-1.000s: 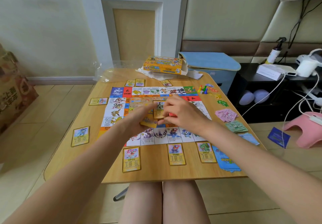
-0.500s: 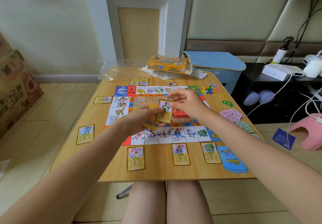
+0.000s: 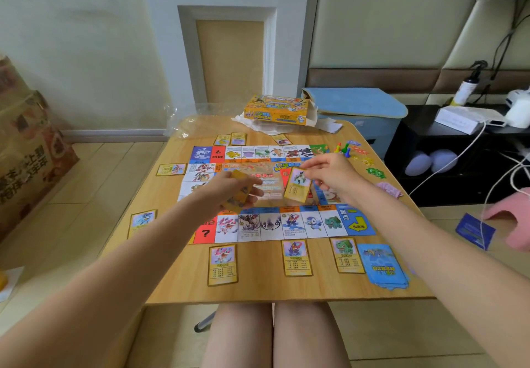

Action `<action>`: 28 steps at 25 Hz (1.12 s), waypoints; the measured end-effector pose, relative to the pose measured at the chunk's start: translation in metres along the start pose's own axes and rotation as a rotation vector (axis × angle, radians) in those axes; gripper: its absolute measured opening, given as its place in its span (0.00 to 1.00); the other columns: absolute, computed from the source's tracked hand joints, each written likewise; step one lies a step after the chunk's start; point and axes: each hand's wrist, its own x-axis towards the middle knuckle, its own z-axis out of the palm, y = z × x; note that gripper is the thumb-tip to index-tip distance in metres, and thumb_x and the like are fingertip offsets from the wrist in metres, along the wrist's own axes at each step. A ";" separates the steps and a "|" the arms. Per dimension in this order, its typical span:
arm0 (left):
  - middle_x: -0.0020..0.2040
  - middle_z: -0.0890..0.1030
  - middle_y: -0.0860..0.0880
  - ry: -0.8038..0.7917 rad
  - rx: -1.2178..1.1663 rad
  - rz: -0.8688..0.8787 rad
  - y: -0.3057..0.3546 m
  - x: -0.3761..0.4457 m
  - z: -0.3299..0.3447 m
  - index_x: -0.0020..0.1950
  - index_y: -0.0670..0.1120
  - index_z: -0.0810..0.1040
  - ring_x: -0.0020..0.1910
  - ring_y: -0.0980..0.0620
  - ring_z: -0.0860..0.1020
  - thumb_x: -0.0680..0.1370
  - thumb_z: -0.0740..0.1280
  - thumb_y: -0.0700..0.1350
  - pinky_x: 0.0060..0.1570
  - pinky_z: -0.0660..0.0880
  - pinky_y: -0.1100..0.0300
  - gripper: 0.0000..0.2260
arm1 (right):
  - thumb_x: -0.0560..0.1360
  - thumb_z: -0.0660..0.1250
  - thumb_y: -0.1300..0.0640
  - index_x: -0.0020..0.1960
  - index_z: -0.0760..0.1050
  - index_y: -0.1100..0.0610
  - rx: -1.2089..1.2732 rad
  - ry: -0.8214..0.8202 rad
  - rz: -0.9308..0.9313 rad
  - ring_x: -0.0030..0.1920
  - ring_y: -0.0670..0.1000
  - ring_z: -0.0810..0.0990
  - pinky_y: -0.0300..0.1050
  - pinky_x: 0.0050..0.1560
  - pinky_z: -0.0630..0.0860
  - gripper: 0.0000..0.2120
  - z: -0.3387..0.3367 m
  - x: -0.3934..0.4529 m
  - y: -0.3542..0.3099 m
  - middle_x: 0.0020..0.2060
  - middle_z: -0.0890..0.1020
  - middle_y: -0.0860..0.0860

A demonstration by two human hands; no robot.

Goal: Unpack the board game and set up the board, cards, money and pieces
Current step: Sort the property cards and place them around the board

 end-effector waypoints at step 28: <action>0.36 0.82 0.43 -0.067 -0.164 -0.042 0.028 0.101 0.089 0.50 0.38 0.76 0.31 0.50 0.80 0.81 0.60 0.46 0.34 0.80 0.59 0.12 | 0.73 0.66 0.69 0.60 0.73 0.56 -0.607 -0.177 -0.081 0.50 0.48 0.71 0.39 0.50 0.69 0.18 -0.079 0.110 0.062 0.47 0.72 0.50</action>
